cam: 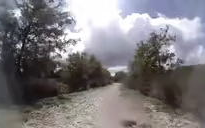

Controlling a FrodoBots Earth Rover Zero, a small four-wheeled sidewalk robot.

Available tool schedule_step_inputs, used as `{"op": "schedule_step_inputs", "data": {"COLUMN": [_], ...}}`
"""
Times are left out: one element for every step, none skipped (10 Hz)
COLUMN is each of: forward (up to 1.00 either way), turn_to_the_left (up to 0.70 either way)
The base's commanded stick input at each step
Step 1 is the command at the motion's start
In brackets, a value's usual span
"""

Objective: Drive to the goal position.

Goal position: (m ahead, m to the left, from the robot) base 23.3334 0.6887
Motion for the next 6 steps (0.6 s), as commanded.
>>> {"op": "schedule_step_inputs", "data": {"forward": [0.7, 0.7, 0.7, 0.7, 0.7, 0.7], "turn_to_the_left": [0.0, 0.0, 0.0, 0.0, 0.0, 0.0]}}
